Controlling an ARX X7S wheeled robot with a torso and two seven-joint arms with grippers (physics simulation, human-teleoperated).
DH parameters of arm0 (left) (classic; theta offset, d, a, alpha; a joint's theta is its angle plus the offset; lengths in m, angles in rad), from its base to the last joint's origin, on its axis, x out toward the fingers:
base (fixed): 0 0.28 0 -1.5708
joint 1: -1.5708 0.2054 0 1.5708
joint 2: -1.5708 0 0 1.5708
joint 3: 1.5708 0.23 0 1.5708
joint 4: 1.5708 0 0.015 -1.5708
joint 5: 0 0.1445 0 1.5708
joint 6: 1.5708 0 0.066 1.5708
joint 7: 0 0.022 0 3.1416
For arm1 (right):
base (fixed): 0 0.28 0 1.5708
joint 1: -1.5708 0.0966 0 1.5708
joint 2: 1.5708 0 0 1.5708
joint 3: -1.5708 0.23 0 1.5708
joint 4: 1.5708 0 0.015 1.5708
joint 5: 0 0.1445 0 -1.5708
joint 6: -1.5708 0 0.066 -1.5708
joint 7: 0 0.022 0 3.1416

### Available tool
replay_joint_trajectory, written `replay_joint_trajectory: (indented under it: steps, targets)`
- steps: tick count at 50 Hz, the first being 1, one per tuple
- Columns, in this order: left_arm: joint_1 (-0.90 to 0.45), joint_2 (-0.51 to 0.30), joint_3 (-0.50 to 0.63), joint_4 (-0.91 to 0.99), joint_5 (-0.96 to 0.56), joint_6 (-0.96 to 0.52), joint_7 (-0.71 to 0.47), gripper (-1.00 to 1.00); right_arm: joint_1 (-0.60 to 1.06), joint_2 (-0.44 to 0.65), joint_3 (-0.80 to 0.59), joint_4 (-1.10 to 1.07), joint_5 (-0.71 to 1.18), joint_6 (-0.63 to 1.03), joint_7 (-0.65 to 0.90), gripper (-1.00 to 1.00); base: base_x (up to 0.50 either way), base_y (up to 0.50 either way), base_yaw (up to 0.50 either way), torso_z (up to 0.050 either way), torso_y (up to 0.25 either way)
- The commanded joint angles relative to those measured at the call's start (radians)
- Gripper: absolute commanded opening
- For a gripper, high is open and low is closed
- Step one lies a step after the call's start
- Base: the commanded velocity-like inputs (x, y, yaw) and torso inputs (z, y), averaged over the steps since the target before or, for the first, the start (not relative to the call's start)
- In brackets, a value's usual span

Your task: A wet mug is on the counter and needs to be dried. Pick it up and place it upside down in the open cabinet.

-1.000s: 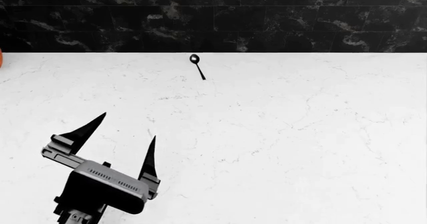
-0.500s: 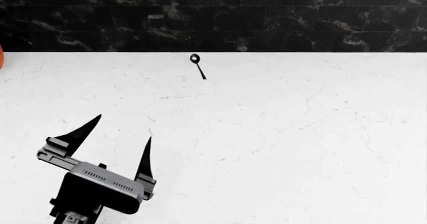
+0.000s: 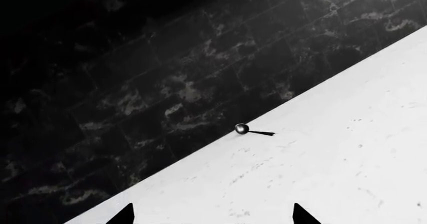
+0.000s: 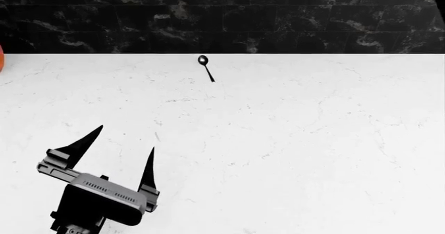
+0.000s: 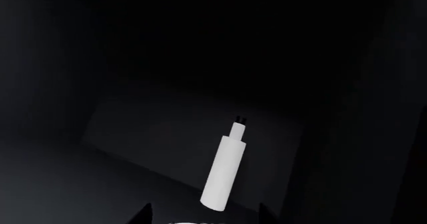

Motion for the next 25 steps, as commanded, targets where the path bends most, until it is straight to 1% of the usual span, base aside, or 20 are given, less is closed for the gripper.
replay_joint_trajectory:
  steps: [1, 6, 25]
  targets:
    - [0.013, -0.001, -0.001, -0.014, -0.002, 0.018, -0.002, 1.00, 0.022, 0.000, 0.007, -0.010, -0.079, -0.078, 0.086, 1.00, 0.00, 0.00, 0.00, 0.000, 0.000]
    - [0.014, -0.002, -0.002, -0.012, -0.002, 0.016, -0.003, 1.00, 0.040, 0.000, 0.014, -0.011, -0.094, -0.106, 0.084, 1.00, 0.00, 0.00, 0.00, 0.000, 0.000]
    - [0.013, -0.001, -0.004, -0.015, -0.002, 0.019, 0.003, 1.00, 0.088, 0.000, 0.024, -0.062, -0.050, -0.244, 0.004, 1.00, 0.00, 0.00, 0.00, 0.000, 0.000]
